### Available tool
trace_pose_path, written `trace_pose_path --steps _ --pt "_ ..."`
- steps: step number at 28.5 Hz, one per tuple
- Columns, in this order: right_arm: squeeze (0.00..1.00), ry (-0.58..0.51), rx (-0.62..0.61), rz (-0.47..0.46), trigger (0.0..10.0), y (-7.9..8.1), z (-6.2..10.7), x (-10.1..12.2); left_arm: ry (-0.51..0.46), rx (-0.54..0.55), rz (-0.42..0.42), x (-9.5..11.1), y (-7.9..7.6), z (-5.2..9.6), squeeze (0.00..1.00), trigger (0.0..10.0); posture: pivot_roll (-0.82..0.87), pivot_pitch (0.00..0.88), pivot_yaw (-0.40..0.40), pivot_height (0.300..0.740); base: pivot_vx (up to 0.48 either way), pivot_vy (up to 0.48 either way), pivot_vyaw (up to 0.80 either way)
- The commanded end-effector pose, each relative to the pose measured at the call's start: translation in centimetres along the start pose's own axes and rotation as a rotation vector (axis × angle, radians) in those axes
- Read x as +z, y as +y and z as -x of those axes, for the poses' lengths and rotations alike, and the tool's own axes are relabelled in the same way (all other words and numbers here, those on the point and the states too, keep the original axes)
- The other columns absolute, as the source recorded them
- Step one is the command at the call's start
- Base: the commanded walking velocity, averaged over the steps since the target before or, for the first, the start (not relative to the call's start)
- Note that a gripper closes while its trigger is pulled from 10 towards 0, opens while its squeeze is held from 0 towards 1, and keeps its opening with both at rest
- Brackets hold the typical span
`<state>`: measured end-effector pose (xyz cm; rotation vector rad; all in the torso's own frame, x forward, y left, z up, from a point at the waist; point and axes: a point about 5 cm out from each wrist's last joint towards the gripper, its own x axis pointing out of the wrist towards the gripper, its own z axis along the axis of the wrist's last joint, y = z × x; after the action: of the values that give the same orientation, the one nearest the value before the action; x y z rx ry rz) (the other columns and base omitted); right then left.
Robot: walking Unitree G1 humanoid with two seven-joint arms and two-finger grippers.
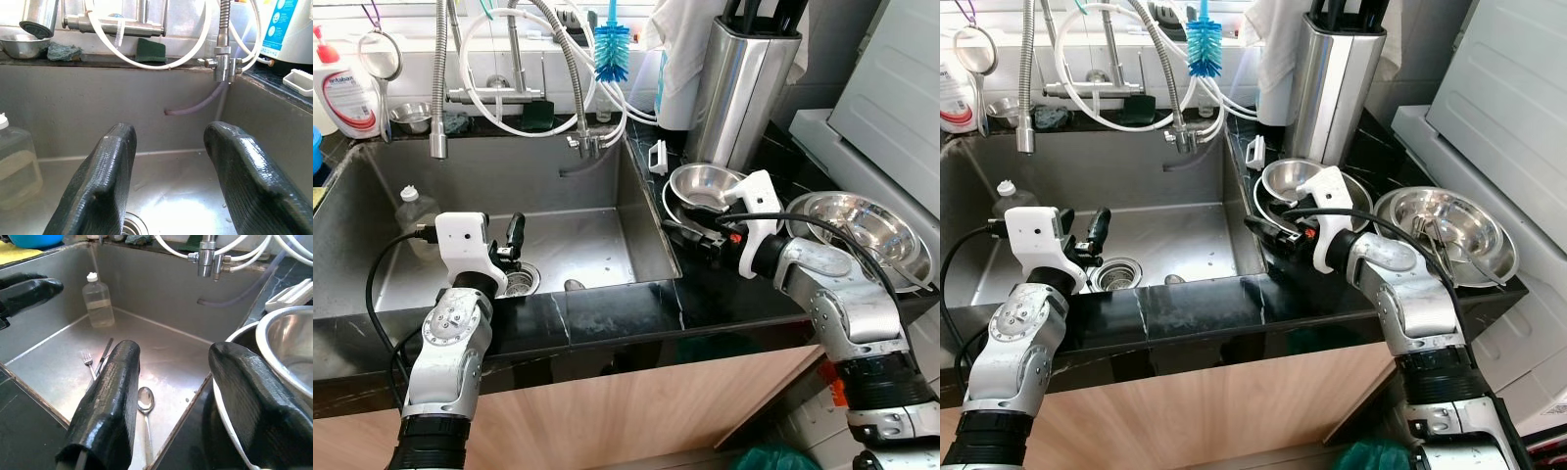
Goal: Kitchen organization
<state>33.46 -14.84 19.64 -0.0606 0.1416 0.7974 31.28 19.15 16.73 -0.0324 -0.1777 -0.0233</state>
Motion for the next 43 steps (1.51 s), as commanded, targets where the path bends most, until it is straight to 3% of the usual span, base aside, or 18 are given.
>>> trace_pose_path --steps 1,23,43 --pt "0.0 0.005 -0.04 0.016 10.0 -0.5 0.4 0.1 -0.015 -0.01 0.007 0.4 -0.2 -0.1 0.0 10.0 0.05 0.0 -0.047 0.74 0.0 0.0 0.0" --pt "0.0 0.067 -0.139 -0.006 10.0 -1.8 0.4 -1.5 -0.01 -0.023 0.009 0.4 -0.2 0.1 0.0 10.0 0.06 0.0 -0.046 0.74 0.0 0.0 0.0" --pt "0.0 0.12 -0.128 -0.003 10.0 -1.4 0.5 -2.6 0.0 -0.034 0.011 0.4 -0.3 0.0 0.0 10.0 0.05 0.006 -0.037 0.74 0.0 0.0 0.0"
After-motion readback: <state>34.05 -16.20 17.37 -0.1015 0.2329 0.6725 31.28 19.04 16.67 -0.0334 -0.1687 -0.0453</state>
